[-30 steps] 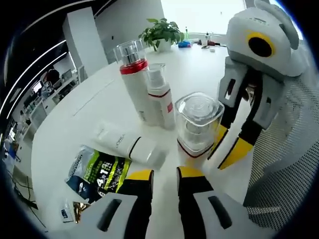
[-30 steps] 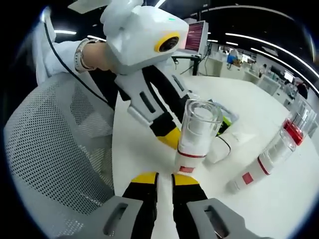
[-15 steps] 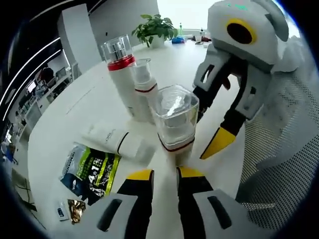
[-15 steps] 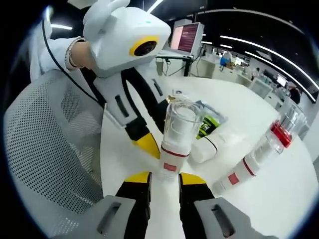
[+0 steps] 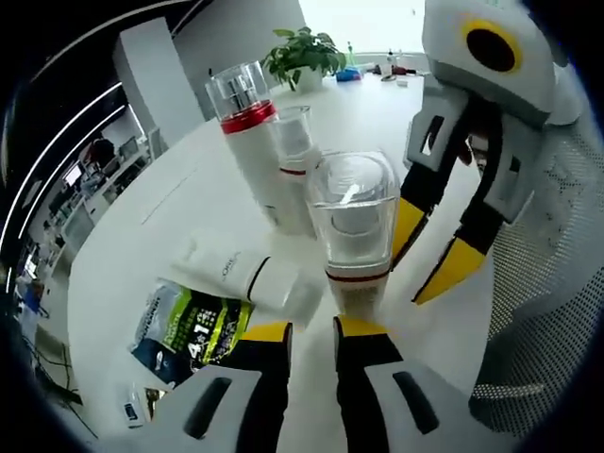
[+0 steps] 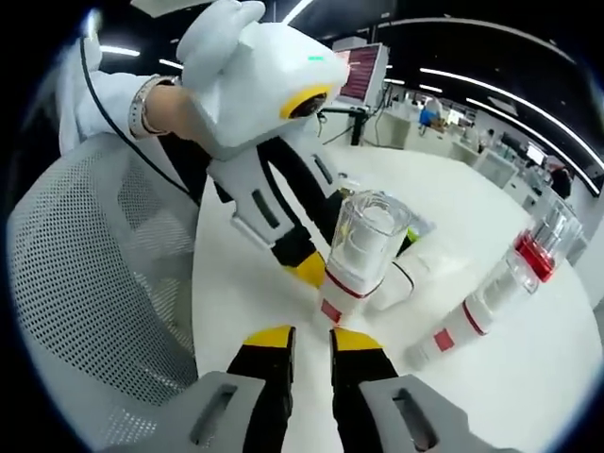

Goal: Arrange the skincare products in the storage area until every visible bottle or jar stands upright without overlapping.

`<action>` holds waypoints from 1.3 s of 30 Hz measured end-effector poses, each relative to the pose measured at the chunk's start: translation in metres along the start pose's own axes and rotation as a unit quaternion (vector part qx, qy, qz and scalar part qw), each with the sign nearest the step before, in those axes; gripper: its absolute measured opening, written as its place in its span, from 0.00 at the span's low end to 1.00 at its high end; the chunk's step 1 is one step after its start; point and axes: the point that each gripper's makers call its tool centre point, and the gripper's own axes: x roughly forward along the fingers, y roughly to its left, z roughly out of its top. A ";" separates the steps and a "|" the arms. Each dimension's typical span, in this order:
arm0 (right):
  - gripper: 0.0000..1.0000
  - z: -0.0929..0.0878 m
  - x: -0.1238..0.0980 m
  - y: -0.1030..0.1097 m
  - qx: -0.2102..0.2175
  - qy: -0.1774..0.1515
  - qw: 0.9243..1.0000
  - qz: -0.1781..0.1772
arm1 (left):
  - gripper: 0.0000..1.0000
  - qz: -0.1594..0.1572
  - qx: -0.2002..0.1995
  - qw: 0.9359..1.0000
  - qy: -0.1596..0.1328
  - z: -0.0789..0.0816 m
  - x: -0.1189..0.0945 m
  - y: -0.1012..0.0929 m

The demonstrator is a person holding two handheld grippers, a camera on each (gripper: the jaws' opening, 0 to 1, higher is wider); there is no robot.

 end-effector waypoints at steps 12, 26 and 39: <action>0.01 0.002 0.004 -0.009 -0.009 0.002 1.000 -0.030 | 0.14 -0.061 0.005 0.998 0.027 -0.003 0.006 -0.036; 0.00 0.003 0.003 -0.018 0.003 -0.004 0.999 -0.043 | 0.17 -0.042 -0.003 0.999 0.007 0.010 0.022 -0.022; 0.00 -0.004 0.001 -0.032 0.016 0.003 0.998 -0.065 | 0.14 -0.040 -0.007 0.999 -0.005 0.018 0.028 -0.019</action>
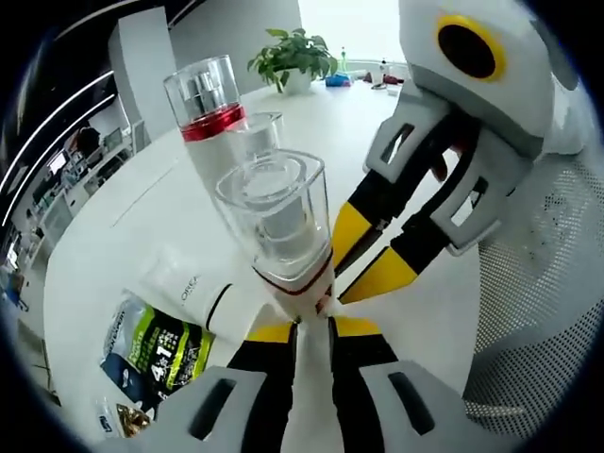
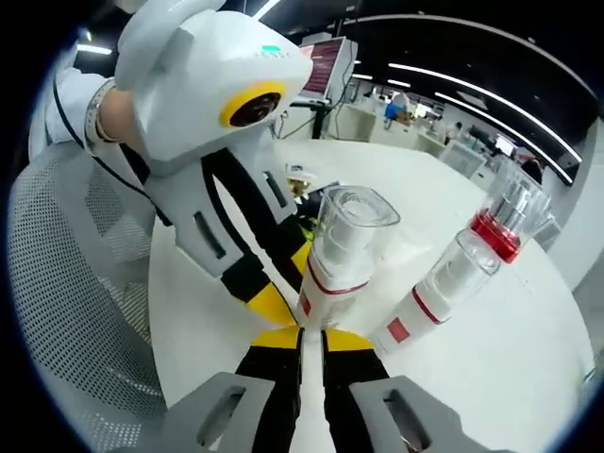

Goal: Arrange the skincare products in the storage area until every visible bottle or jar stands upright without overlapping.

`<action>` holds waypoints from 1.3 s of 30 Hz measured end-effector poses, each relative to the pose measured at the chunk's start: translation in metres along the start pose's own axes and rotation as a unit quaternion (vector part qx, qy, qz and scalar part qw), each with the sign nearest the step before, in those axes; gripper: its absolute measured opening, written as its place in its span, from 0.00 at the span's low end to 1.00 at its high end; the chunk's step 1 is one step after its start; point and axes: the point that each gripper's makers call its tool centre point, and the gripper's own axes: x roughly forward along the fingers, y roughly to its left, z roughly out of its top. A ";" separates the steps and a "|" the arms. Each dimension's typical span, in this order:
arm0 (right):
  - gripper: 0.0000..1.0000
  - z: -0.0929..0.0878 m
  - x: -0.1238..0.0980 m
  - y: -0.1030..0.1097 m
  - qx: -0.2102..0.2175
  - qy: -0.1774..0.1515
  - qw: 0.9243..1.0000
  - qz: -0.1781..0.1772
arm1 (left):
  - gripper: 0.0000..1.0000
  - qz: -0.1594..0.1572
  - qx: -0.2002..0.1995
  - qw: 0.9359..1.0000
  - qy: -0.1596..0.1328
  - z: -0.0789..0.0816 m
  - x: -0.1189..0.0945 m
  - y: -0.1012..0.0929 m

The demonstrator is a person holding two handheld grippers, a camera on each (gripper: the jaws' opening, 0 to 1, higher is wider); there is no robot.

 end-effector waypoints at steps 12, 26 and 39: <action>0.00 -0.006 0.002 -0.015 0.007 0.011 1.000 -0.025 | 0.12 0.005 -0.022 1.000 -0.004 0.003 0.001 0.004; 0.00 -0.010 0.000 -0.017 0.003 0.022 1.000 -0.019 | 0.17 0.011 -0.044 0.999 -0.008 0.004 0.009 0.007; 0.00 -0.017 -0.002 -0.021 -0.004 0.036 0.999 -0.024 | 0.12 0.009 -0.057 0.998 -0.016 0.010 0.017 0.008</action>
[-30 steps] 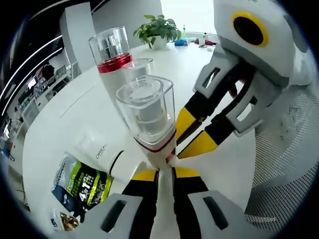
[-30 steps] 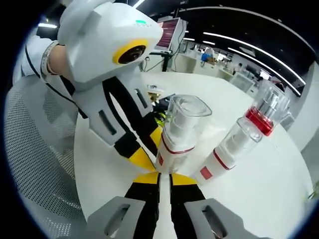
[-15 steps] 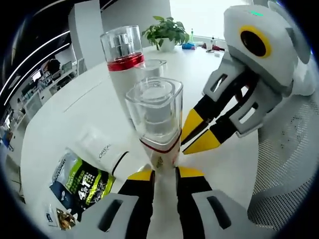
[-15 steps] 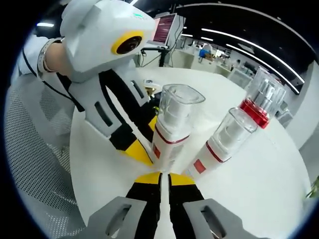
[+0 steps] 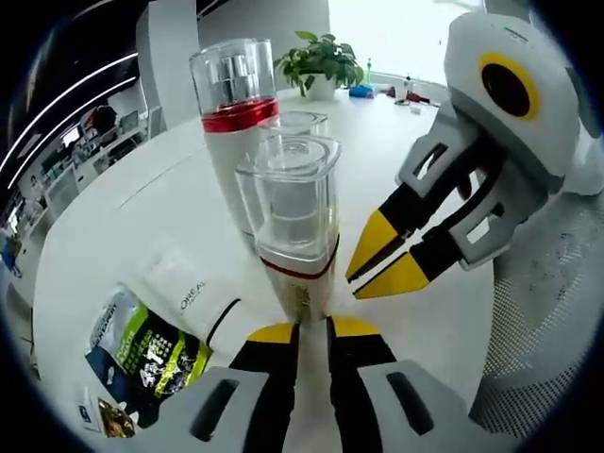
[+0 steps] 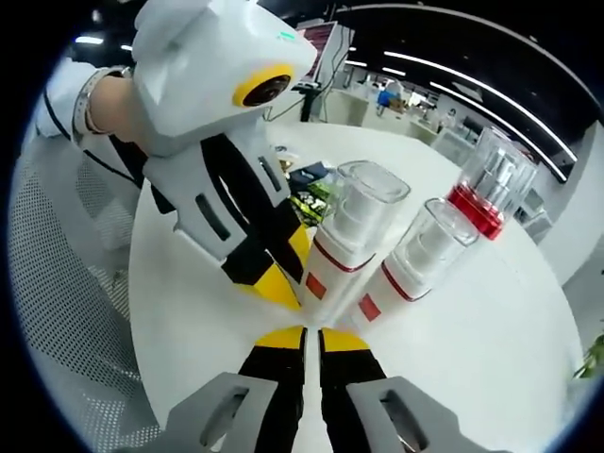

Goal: Arrange the skincare products in the storage area until every visible bottle or jar stands upright without overlapping.

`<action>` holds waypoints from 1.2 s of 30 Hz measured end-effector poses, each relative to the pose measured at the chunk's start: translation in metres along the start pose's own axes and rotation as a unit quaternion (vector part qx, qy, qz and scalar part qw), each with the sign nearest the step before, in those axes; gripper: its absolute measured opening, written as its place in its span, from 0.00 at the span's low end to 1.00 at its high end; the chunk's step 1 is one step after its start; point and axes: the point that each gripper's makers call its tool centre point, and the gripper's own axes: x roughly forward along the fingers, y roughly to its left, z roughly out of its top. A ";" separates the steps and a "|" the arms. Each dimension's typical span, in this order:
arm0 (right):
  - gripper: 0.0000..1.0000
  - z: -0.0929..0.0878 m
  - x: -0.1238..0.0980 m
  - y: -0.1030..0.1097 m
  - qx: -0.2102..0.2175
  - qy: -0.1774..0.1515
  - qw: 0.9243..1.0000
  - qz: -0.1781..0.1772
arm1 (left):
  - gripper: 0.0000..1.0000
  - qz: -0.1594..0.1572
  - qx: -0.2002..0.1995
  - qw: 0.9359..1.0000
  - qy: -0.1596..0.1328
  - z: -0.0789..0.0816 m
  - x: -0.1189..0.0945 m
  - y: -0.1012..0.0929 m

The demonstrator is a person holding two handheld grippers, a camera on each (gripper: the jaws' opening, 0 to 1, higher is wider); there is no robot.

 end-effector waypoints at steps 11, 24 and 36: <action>0.00 -0.003 -0.001 0.000 0.004 0.002 1.000 -0.001 | 0.11 0.011 -0.006 1.000 -0.004 0.001 0.000 0.006; 0.00 -0.004 0.000 0.001 0.006 0.003 1.000 0.002 | 0.13 0.034 0.004 0.999 -0.027 0.012 -0.015 0.011; 0.00 -0.005 0.000 0.002 0.003 0.005 1.000 0.004 | 0.19 0.034 0.026 0.999 -0.029 0.019 -0.012 0.012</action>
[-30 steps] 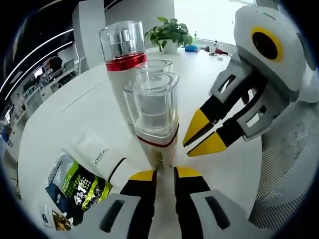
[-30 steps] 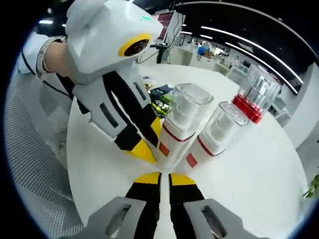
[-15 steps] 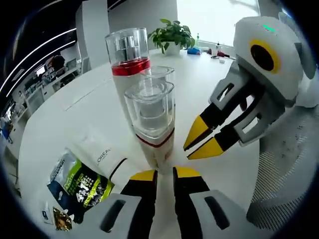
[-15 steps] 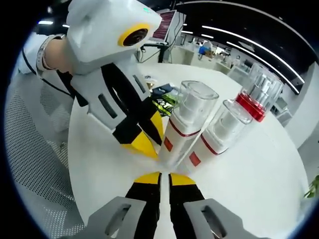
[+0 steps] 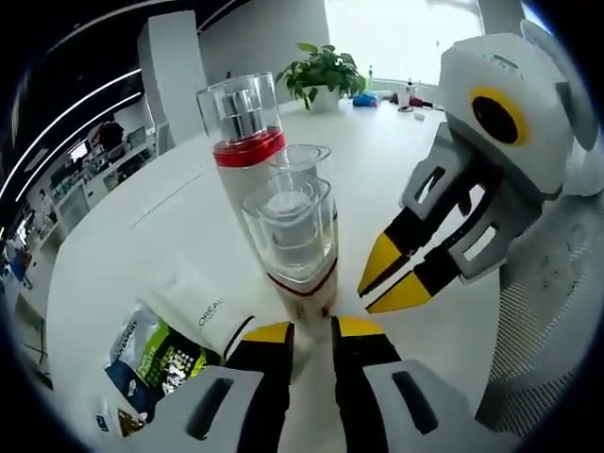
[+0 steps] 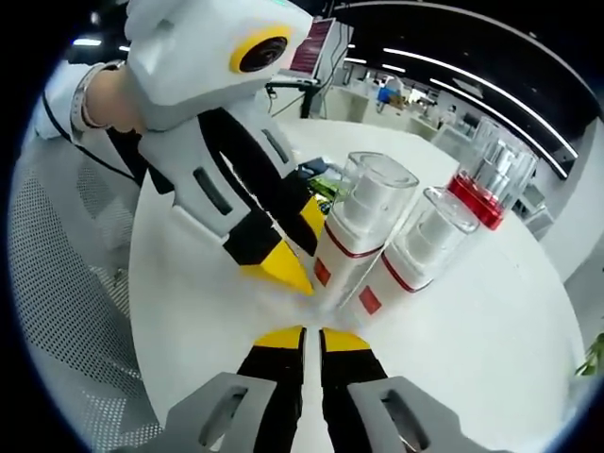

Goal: Arrange the skincare products in the storage area until every visible bottle or jar stands upright without overlapping.

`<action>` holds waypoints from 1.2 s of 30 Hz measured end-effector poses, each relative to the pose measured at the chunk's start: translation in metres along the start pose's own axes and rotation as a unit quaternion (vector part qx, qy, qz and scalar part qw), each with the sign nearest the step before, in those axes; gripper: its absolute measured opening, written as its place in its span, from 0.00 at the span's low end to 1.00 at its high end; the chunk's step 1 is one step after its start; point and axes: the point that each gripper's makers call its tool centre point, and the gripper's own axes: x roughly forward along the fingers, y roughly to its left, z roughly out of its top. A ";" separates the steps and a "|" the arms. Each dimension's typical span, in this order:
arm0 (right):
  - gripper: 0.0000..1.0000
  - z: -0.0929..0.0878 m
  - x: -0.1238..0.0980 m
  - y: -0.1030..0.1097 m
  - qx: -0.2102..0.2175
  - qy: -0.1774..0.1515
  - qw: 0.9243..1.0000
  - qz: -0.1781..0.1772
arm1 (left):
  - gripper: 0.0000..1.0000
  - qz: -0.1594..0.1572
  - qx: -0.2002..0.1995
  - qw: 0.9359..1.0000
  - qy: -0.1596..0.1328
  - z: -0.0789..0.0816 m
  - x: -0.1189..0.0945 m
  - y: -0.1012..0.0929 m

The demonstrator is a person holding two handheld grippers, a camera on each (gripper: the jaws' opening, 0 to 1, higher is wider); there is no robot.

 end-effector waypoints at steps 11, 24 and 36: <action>0.00 0.000 0.000 0.000 -0.002 0.002 1.000 0.003 | 0.18 -0.004 -0.005 1.000 0.005 -0.001 0.008 0.002; 0.00 -0.002 0.001 -0.002 -0.002 0.003 1.000 0.001 | 0.17 -0.005 -0.003 1.000 0.005 0.001 0.014 0.005; 0.00 -0.002 0.000 0.000 -0.002 0.003 1.000 0.002 | 0.23 -0.005 0.004 1.000 0.000 0.002 0.013 0.007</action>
